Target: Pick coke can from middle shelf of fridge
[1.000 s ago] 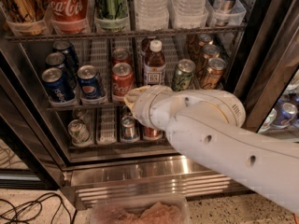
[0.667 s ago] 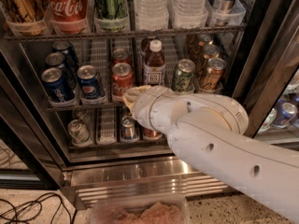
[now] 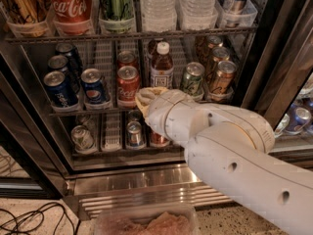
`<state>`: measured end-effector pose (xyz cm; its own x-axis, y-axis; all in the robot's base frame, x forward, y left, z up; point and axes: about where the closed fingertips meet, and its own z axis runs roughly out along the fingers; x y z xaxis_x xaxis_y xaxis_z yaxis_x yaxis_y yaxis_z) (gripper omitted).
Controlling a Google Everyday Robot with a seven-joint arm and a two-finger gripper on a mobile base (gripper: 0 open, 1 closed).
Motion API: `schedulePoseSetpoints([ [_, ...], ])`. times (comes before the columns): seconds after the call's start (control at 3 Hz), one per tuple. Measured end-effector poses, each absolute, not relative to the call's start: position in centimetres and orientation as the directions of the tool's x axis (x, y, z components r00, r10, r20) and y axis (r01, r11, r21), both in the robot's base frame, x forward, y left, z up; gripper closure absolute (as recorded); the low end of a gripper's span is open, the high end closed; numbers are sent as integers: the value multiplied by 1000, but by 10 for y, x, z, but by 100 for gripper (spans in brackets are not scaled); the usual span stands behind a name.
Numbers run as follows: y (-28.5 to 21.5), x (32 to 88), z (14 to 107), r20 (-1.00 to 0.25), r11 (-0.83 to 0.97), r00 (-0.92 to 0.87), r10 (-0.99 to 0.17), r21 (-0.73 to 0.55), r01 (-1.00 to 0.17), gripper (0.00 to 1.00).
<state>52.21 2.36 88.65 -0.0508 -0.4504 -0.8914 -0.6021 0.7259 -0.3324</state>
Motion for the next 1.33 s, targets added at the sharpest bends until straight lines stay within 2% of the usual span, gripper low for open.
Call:
schedulePoseSetpoints([
  [0.67,36,523,879,-901,723,-43,-432,-317,-614,46],
  [1.33,51,540,866,-903,707,-35,-428,-310,-635,45],
])
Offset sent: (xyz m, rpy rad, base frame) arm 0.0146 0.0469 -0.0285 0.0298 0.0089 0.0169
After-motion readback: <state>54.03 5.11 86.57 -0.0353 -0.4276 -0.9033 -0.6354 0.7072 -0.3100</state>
